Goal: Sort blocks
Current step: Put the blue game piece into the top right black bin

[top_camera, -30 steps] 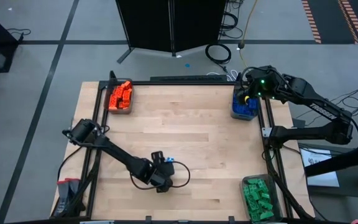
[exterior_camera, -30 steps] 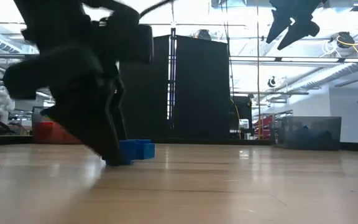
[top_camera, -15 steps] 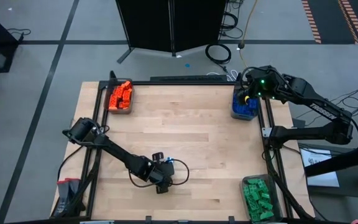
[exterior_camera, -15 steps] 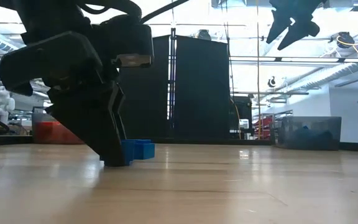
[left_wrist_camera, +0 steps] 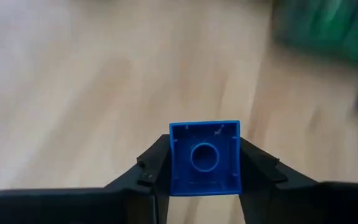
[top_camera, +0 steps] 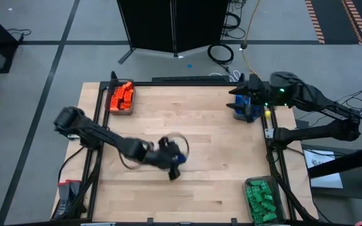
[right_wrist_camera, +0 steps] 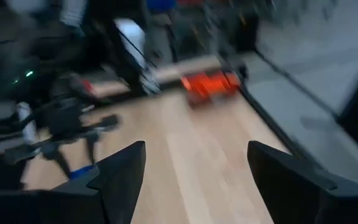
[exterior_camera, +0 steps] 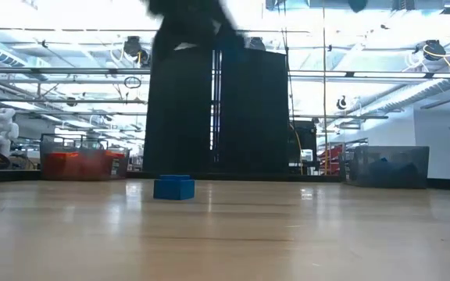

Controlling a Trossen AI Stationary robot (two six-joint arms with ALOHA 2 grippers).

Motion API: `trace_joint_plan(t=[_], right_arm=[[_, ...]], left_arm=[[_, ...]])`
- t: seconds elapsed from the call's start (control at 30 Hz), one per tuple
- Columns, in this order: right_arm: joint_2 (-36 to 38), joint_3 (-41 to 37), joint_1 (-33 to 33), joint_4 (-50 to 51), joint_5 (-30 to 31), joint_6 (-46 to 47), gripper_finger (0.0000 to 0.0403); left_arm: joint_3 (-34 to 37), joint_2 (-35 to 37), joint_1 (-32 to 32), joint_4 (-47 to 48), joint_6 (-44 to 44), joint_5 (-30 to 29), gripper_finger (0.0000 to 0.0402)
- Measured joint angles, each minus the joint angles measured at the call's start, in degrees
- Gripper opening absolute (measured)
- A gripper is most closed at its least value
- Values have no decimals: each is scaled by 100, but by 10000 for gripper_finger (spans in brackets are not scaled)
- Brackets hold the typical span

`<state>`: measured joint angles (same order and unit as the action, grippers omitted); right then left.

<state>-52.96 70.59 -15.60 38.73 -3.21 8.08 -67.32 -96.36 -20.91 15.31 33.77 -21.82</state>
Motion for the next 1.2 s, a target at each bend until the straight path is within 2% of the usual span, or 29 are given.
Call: trace_joint_plan(t=[0.07,0.2,0.4,0.53,0.7,0.83,0.97,1.2], right_arm=[[79,0,294,-431,27,-149,276],[79,0,861,-1165,279,-451,276],[-441,2,1745,-2274,867,-1371,276],[-992,18,2259,-3029,1429,-2411,276],[-1759,638,2683,-2944,2087,-3187,276],[-2348,1334,2853,-2857,2167,-3611,277],[-2752,1905,2888,-2528,2292,-3648,280],[-3112,2383,2883,-2381,2282,-3644,290]], left_arm=[[-74,460,196,-564,-33,-148,126],[-121,1278,480,-2284,-341,-225,126],[-114,1806,734,-4155,-550,206,126],[-114,1845,787,-4328,-274,360,126],[-108,1810,791,-4351,-143,399,126],[-108,1779,791,-4310,-110,410,126],[-108,1792,791,-4349,-145,410,126],[-108,1768,789,-4372,-152,412,126]])
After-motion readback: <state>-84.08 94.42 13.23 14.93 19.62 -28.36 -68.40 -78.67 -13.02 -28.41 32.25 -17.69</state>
